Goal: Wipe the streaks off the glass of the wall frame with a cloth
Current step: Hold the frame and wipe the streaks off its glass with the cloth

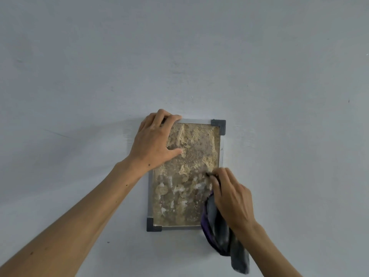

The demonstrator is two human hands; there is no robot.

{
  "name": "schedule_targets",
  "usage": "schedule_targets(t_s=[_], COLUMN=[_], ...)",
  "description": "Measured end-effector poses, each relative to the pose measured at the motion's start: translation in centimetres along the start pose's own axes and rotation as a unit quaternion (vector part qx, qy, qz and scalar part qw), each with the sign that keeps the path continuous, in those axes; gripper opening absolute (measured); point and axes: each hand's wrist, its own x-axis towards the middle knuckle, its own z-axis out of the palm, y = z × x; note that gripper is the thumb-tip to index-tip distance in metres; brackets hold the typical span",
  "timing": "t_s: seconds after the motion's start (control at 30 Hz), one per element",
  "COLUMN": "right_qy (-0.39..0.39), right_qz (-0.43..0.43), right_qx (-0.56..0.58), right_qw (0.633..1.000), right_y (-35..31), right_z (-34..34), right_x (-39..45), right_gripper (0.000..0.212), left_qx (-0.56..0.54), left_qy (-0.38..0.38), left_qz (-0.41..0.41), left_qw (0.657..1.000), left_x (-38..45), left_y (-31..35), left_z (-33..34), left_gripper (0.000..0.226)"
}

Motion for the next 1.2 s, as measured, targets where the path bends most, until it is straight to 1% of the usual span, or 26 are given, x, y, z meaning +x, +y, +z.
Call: schedule_targets(t_s=[0.07, 0.13, 0.27, 0.3, 0.37, 0.47, 0.53, 0.6, 0.7, 0.77, 0.9, 0.97, 1.13, 1.2], right_qy=[0.034, 0.036, -0.066, -0.077, -0.062, -0.003, 0.008, -0.010, -0.057, -0.055, 0.019, 0.034, -0.040, -0.035], right_qz=[0.019, 0.015, -0.041, -0.052, -0.054, -0.023, -0.013, -0.035, -0.085, -0.090, -0.008, 0.011, -0.057, -0.063], right_qx=[0.006, 0.008, 0.011, 0.005, 0.002, 0.000, 0.004, 0.016, -0.002, -0.009, 0.015, 0.024, 0.006, 0.002], right_qw=[0.999, 0.999, 0.997, 0.996, 0.997, 1.000, 1.000, 0.999, 0.995, 0.994, 1.000, 0.999, 0.998, 0.997], right_y=[-0.1, -0.2, -0.7, -0.6, -0.5, -0.5, -0.7, -0.8, -0.5, -0.3, -1.0, -1.8, -2.2, -1.9], right_z=[0.0, 0.5, 1.3, 1.2, 1.0, 0.5, 0.6, 0.9, 0.9, 0.8, 0.3, 0.7, 2.1, 1.9], right_x=[1.6, 1.2, -3.2, -3.5, -2.1, 1.5, 1.9, 0.2, -2.6, -1.7, 2.5, 2.4, -1.9, -0.9], right_gripper=[0.005, 0.003, 0.005, 0.005, 0.007, 0.011, 0.011, 0.007, 0.010, 0.010, 0.007, 0.006, 0.011, 0.018], left_qx=[0.002, 0.001, 0.002, 0.003, 0.005, 0.002, 0.007, 0.024, 0.032, 0.027, 0.013, 0.003, -0.009, -0.009], left_qy=[0.000, -0.003, -0.002, -0.002, -0.003, -0.011, -0.027, -0.034, -0.031, -0.027, -0.010, -0.002, 0.003, 0.002], left_qz=[0.000, 0.000, 0.001, 0.002, 0.003, 0.014, 0.027, 0.040, 0.035, 0.030, 0.027, 0.024, 0.025, 0.029], left_qw=[1.000, 1.000, 1.000, 1.000, 1.000, 1.000, 0.999, 0.998, 0.998, 0.999, 1.000, 1.000, 1.000, 1.000], left_x=[0.0, 0.0, 0.1, 0.1, 0.1, 0.1, 0.2, 0.1, -0.5, -0.7, -0.8, -1.0, -1.1, -1.0], left_y=[-0.1, -0.1, -0.1, -0.1, -0.1, -0.2, -0.5, -1.1, -1.7, -1.8, -1.9, -2.0, -2.1, -2.3], left_z=[0.0, 0.1, 0.1, 0.1, 0.0, -0.4, -1.0, -1.4, -1.6, -1.5, -1.4, -1.3, -1.2, -1.2], left_gripper=[0.087, 0.088, 0.088, 0.088, 0.088, 0.088, 0.088, 0.090, 0.093, 0.093, 0.093, 0.093, 0.095, 0.096])
